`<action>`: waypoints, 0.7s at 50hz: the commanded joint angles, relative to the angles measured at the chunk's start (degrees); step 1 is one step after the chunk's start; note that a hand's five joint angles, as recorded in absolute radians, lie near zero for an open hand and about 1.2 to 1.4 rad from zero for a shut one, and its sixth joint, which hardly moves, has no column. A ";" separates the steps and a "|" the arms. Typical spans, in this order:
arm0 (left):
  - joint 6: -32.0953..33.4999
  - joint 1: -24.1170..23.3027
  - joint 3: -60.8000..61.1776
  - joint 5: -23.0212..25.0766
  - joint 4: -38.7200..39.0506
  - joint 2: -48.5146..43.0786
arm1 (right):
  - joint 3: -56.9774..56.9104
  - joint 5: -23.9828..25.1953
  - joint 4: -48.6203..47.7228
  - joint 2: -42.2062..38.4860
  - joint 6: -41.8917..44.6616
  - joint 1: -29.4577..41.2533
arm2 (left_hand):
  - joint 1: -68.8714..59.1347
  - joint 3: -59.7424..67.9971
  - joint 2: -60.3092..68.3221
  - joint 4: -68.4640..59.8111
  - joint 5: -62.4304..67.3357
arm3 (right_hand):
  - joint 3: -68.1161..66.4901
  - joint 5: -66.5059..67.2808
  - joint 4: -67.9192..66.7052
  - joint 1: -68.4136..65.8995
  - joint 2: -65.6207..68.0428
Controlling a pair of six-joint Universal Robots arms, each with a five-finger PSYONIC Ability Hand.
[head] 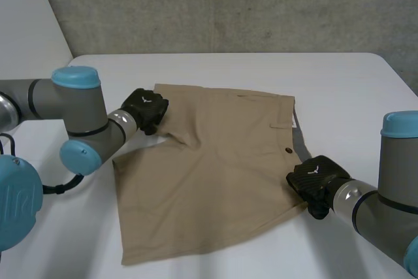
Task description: Fold the shorts.
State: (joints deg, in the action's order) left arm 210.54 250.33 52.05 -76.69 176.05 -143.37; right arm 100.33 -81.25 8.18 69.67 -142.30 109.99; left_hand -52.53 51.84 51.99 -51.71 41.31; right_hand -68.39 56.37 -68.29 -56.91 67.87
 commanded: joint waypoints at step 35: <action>5.49 0.24 7.98 -10.94 6.76 10.13 | 0.04 -0.40 0.00 0.20 0.00 0.23 | 10.35 -9.67 -9.82 9.53 -9.13 | -11.61 13.63 -11.71 -23.09 12.13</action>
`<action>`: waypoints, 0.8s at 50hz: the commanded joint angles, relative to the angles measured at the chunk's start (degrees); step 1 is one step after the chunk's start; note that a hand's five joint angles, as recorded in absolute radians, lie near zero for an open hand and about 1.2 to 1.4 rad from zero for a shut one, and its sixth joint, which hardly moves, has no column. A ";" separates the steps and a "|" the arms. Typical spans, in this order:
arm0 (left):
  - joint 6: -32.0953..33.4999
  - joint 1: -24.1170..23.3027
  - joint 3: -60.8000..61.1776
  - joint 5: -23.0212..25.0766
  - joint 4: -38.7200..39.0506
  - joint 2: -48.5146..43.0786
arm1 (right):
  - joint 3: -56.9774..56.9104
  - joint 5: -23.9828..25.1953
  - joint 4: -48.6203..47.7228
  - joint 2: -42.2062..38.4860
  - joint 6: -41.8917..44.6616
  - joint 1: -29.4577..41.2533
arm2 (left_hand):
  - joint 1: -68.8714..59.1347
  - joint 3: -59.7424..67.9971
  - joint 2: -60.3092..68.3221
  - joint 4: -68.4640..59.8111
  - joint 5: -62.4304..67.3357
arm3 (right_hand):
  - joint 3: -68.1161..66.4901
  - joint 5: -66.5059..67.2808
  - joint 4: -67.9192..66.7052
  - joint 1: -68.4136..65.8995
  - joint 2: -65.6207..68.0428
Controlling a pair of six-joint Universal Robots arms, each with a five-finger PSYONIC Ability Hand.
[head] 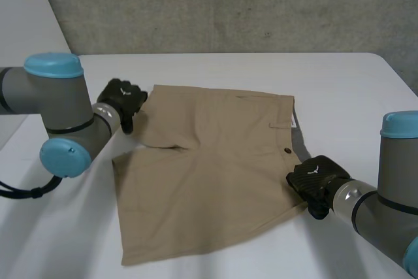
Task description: Fold the shorts.
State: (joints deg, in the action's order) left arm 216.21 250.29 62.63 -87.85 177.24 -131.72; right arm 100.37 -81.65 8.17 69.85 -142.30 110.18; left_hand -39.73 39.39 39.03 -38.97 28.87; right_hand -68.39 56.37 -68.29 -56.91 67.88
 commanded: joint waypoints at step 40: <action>3.25 1.70 -0.58 -3.38 0.47 -7.94 | -0.35 0.00 0.26 0.11 -0.09 0.13 | 7.05 -6.72 -6.36 6.30 -6.20 | -11.61 13.63 -11.71 -23.09 12.12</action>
State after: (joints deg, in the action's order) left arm 218.36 253.03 60.69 -91.18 177.79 -140.44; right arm 100.27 -81.72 8.28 69.89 -142.32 110.16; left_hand -65.62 67.99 68.36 -68.36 55.42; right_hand -68.39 56.37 -68.29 -56.91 67.88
